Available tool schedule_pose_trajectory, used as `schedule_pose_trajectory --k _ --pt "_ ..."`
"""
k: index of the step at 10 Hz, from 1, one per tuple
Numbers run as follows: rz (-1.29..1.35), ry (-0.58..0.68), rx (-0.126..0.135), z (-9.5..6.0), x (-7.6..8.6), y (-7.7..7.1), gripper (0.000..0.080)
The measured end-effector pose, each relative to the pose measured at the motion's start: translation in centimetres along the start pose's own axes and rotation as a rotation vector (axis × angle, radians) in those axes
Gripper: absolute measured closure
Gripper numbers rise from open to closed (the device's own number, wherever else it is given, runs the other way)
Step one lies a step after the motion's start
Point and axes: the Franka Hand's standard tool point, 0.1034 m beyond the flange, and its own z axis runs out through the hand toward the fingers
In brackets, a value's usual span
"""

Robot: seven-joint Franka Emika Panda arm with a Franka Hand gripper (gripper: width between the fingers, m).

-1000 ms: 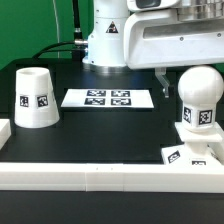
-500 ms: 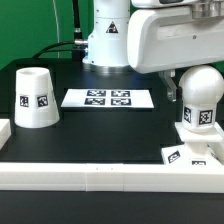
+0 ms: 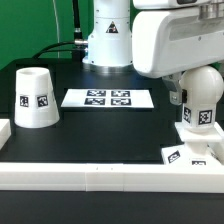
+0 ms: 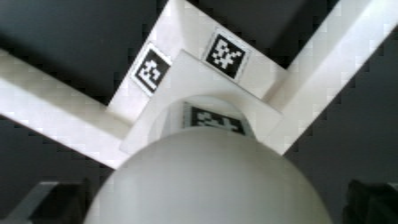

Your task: Assemble lamp

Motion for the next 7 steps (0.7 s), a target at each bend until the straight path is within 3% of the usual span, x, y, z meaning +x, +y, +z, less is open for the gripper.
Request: schedule_pose_trajectory --k 2,7 --pt "-0.226 -0.002 -0.026 -0.12 0.21 0.22 0.0101" --pt "-0.674 -0.036 -0.046 0.16 0.2 0.09 0.0101"
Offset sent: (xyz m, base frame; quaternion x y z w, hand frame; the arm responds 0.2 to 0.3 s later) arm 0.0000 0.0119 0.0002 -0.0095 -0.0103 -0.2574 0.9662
